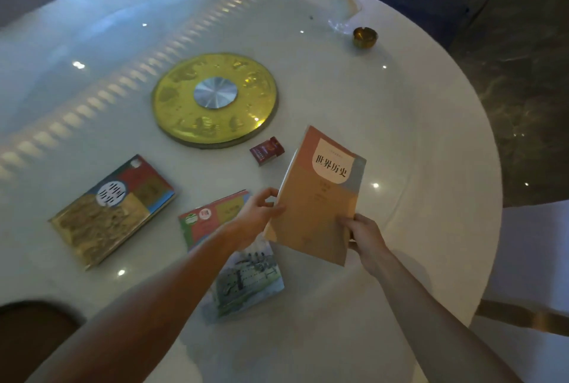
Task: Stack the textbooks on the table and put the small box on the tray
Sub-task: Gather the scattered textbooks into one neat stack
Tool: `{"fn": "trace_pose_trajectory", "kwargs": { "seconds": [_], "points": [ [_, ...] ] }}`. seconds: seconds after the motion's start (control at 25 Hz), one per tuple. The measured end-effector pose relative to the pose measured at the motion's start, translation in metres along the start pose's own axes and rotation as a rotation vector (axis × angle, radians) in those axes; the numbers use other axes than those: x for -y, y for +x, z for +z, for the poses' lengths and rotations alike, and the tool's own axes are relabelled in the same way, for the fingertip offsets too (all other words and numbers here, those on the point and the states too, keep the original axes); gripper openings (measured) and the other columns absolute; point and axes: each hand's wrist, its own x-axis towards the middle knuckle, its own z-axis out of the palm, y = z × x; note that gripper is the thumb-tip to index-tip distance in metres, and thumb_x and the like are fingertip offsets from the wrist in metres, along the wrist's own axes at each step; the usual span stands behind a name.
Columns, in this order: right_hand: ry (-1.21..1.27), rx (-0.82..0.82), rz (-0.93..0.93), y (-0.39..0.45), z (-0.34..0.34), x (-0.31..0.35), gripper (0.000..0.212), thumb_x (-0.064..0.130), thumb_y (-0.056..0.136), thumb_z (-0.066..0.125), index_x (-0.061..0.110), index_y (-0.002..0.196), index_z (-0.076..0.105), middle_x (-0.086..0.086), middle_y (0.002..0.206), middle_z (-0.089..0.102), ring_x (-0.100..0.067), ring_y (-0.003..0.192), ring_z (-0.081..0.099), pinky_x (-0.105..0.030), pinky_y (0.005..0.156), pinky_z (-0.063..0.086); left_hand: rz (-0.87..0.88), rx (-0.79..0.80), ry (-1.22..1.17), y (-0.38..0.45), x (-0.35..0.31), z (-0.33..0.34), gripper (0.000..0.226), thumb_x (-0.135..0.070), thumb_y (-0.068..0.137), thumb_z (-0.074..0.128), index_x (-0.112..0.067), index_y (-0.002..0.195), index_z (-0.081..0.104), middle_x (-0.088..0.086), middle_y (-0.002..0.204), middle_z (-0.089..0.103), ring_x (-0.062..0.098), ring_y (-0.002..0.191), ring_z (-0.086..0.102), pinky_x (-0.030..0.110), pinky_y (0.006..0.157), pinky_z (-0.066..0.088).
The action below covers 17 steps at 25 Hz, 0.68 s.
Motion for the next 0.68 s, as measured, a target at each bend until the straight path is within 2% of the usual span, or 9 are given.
{"fn": "trace_pose_trajectory", "kwargs": {
  "seconds": [0.12, 0.16, 0.2, 0.24, 0.28, 0.4, 0.52, 0.6, 0.68],
  "points": [
    [-0.132, 0.055, -0.085, -0.013, 0.042, 0.002, 0.012, 0.017, 0.098, 0.061, 0.019, 0.107, 0.069, -0.005, 0.109, 0.075, -0.026, 0.099, 0.071, -0.051, 0.09, 0.058, -0.014, -0.194, -0.043, -0.03, 0.031, -0.029, 0.01, -0.013, 0.094, 0.065, -0.022, 0.096, 0.069, 0.025, 0.107, 0.073, 0.045, 0.09, 0.068, 0.066, 0.081, 0.054],
    [-0.177, 0.06, -0.115, -0.015, 0.057, 0.0, 0.011, 0.017, 0.098, 0.062, 0.019, 0.106, 0.068, -0.006, 0.109, 0.075, -0.027, 0.099, 0.072, -0.049, 0.088, 0.058, -0.026, -0.254, -0.067, -0.04, 0.04, -0.035, 0.01, -0.013, 0.095, 0.064, -0.021, 0.098, 0.068, 0.024, 0.107, 0.073, 0.044, 0.088, 0.07, 0.058, 0.071, 0.061],
    [-0.229, 0.062, -0.145, -0.017, 0.071, -0.004, 0.01, 0.017, 0.097, 0.062, 0.018, 0.106, 0.067, -0.008, 0.108, 0.075, -0.029, 0.099, 0.072, -0.047, 0.085, 0.059, -0.04, -0.32, -0.084, -0.05, 0.049, -0.04, 0.01, -0.012, 0.096, 0.063, -0.017, 0.103, 0.067, 0.021, 0.106, 0.073, 0.038, 0.082, 0.071, 0.041, 0.056, 0.061],
    [-0.288, 0.068, -0.173, -0.019, 0.086, -0.009, 0.012, 0.016, 0.096, 0.063, 0.016, 0.107, 0.067, -0.009, 0.108, 0.075, -0.031, 0.099, 0.072, -0.045, 0.082, 0.059, -0.056, -0.394, -0.092, -0.059, 0.06, -0.046, 0.012, -0.011, 0.097, 0.062, -0.012, 0.108, 0.065, 0.018, 0.105, 0.073, 0.029, 0.077, 0.071, 0.029, 0.047, 0.055],
    [-0.343, 0.078, -0.192, -0.02, 0.098, -0.013, 0.016, 0.016, 0.096, 0.063, 0.013, 0.111, 0.067, -0.01, 0.109, 0.074, -0.03, 0.098, 0.072, -0.043, 0.081, 0.059, -0.073, -0.459, -0.086, -0.068, 0.07, -0.05, 0.014, -0.01, 0.097, 0.062, -0.009, 0.111, 0.064, 0.014, 0.103, 0.071, 0.021, 0.075, 0.068, 0.023, 0.047, 0.051],
    [-0.483, 0.138, -0.23, -0.027, 0.127, -0.025, 0.024, 0.016, 0.096, 0.062, 0.013, 0.119, 0.066, -0.007, 0.11, 0.072, -0.026, 0.098, 0.07, -0.043, 0.087, 0.06, -0.132, -0.556, -0.104, -0.087, 0.106, -0.067, 0.017, -0.012, 0.094, 0.067, -0.012, 0.111, 0.065, 0.009, 0.103, 0.068, 0.023, 0.089, 0.066, 0.03, 0.068, 0.053],
    [-0.614, 0.17, -0.275, -0.03, 0.143, -0.037, 0.022, 0.017, 0.094, 0.062, 0.018, 0.115, 0.067, -0.003, 0.104, 0.07, -0.029, 0.099, 0.07, -0.045, 0.089, 0.058, -0.187, -0.584, -0.118, -0.096, 0.14, -0.08, 0.026, -0.014, 0.089, 0.074, -0.008, 0.113, 0.069, 0.009, 0.106, 0.071, 0.026, 0.099, 0.068, 0.034, 0.076, 0.056],
    [-0.695, 0.167, -0.302, -0.032, 0.148, -0.045, 0.023, 0.017, 0.093, 0.062, 0.019, 0.116, 0.067, -0.002, 0.105, 0.071, -0.029, 0.098, 0.07, -0.043, 0.088, 0.057, -0.221, -0.584, -0.073, -0.103, 0.152, -0.081, 0.028, -0.013, 0.081, 0.08, -0.006, 0.108, 0.074, 0.011, 0.105, 0.075, 0.026, 0.096, 0.071, 0.039, 0.084, 0.059],
    [-0.788, 0.151, -0.303, -0.034, 0.151, -0.053, 0.022, 0.02, 0.093, 0.062, 0.019, 0.115, 0.067, -0.003, 0.107, 0.072, -0.028, 0.096, 0.069, -0.039, 0.085, 0.055, -0.239, -0.605, -0.03, -0.107, 0.161, -0.082, 0.023, -0.009, 0.074, 0.085, -0.008, 0.096, 0.076, 0.013, 0.099, 0.077, 0.025, 0.088, 0.073, 0.04, 0.085, 0.06]
  ]
}}
